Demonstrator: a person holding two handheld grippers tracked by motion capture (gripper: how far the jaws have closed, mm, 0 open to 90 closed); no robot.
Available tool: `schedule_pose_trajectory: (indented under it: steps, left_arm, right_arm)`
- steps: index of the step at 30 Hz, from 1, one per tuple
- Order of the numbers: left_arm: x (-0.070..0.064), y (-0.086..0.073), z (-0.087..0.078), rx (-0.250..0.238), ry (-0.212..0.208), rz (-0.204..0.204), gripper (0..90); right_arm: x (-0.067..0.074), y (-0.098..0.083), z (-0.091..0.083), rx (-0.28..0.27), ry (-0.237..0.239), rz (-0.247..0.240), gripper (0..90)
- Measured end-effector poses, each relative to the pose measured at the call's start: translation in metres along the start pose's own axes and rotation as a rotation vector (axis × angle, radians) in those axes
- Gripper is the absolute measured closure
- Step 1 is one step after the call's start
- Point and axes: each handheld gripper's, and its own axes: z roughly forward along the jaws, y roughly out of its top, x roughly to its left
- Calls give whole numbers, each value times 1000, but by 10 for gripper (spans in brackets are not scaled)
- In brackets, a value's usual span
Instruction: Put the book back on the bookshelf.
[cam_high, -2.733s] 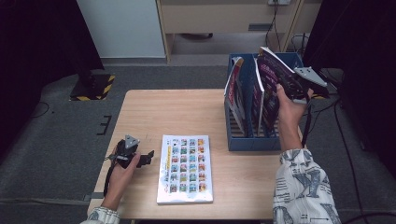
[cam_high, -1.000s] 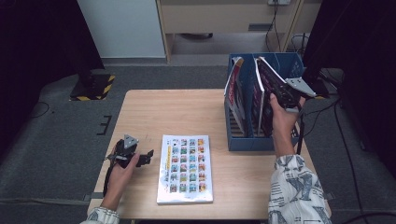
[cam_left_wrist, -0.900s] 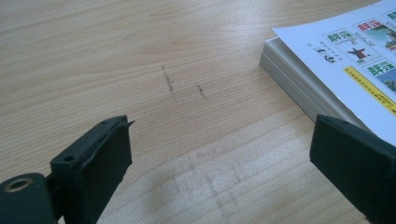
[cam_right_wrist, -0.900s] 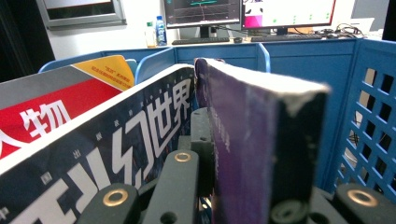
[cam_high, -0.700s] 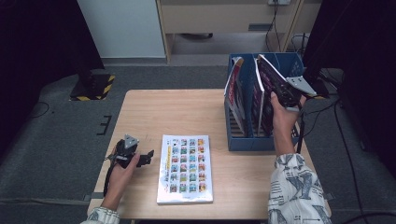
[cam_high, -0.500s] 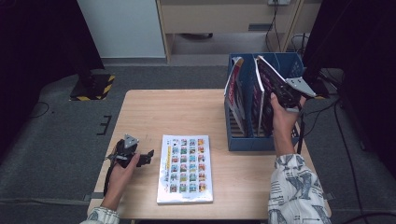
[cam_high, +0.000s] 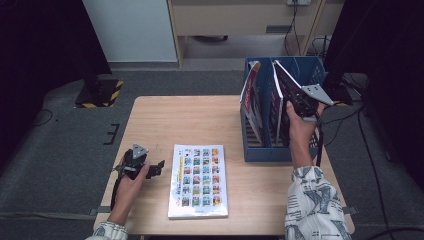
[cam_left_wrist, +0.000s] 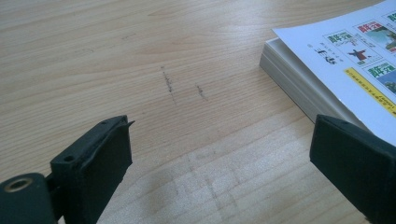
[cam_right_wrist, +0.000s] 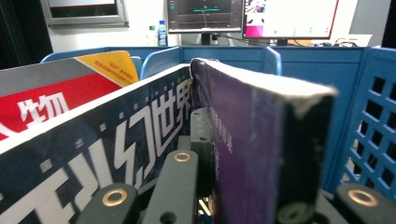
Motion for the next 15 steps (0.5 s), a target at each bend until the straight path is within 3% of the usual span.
schedule_pose_trajectory:
  steps: [5, 15]
  left_arm:
    - [-1, 0, 0, 2, 1, 4, 51]
    - [-2, 0, 0, 4, 0, 8, 51]
  right_arm:
    - [2, -2, -1, 1, 10, 10, 832]
    - [9, -2, -6, 44, 34, -31, 828]
